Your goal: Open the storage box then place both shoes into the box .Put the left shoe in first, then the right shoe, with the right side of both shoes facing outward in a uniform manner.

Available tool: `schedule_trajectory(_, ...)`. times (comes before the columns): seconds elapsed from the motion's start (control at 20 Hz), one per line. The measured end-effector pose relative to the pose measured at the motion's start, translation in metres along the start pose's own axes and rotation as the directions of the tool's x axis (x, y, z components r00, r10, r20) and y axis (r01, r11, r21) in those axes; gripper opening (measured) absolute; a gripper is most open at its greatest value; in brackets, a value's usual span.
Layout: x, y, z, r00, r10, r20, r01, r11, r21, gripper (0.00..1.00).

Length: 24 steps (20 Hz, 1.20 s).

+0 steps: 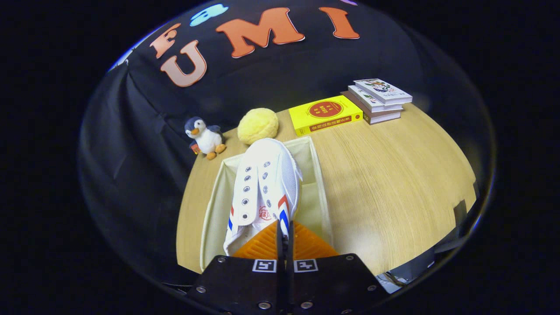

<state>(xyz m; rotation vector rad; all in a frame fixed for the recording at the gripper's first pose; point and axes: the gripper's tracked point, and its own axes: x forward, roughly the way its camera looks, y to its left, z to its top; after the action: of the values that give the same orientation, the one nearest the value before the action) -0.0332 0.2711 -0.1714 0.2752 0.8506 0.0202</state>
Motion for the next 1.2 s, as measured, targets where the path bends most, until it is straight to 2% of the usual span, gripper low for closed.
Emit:
schedule_trajectory(0.15,0.017,-0.003,-0.012,0.998,-0.051,-0.038,0.050,0.999,-0.022,0.01)
schedule_trajectory(0.2,0.011,0.007,-0.010,0.999,-0.013,-0.033,0.012,1.000,-0.023,0.05)
schedule_trajectory(0.25,0.011,0.023,-0.006,0.999,0.038,-0.007,-0.038,0.999,-0.024,0.14)
schedule_trajectory(0.3,0.003,0.032,0.002,0.998,0.064,0.014,-0.064,0.997,-0.036,0.30)
schedule_trajectory(0.35,-0.008,0.034,0.010,0.996,0.080,0.038,-0.077,0.995,-0.060,0.34)
schedule_trajectory(0.4,-0.016,0.035,0.019,0.994,0.087,0.066,-0.081,0.993,-0.081,0.45)
schedule_trajectory(0.55,-0.035,0.032,0.035,0.989,0.096,0.116,-0.084,0.991,-0.104,0.90)
schedule_trajectory(0.6,-0.041,0.031,0.040,0.986,0.102,0.132,-0.089,0.991,-0.102,0.99)
schedule_trajectory(0.8,-0.068,0.020,0.060,0.976,0.111,0.188,-0.097,0.992,-0.078,0.99)
schedule_trajectory(1.1,-0.108,-0.025,0.102,0.933,0.053,0.357,-0.003,0.990,-0.138,0.99)
schedule_trajectory(1.2,-0.117,-0.039,0.110,0.925,0.046,0.376,0.005,0.991,-0.135,0.98)
